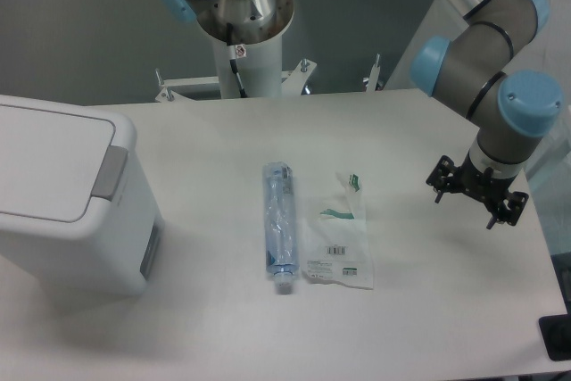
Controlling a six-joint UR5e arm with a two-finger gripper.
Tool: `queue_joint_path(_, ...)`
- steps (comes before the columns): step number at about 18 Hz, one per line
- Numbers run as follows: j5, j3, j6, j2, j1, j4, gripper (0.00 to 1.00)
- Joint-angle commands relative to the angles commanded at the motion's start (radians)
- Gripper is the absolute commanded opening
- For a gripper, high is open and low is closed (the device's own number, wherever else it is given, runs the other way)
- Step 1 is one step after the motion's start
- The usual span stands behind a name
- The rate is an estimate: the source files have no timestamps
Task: Open the trash can
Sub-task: 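Raise the gripper from its start pose toward the table center, then move the open gripper over the bottle toward the trash can lid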
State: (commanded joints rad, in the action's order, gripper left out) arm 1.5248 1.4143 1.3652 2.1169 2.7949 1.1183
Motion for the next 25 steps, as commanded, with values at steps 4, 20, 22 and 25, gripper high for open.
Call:
queue_joint_path(4,-0.003,0.000,0.000,-0.002,0.000,0.002,1.00)
queue_joint_path(20,-0.169,0.083,-0.080,-0.110,-0.008,0.002,1.00)
queue_joint_path(22,-0.225,0.080,-0.161,-0.113,-0.015,0.002,1.00)
queue_joint_path(25,-0.248,0.060,-0.280,-0.132,-0.049,0.005,1.00)
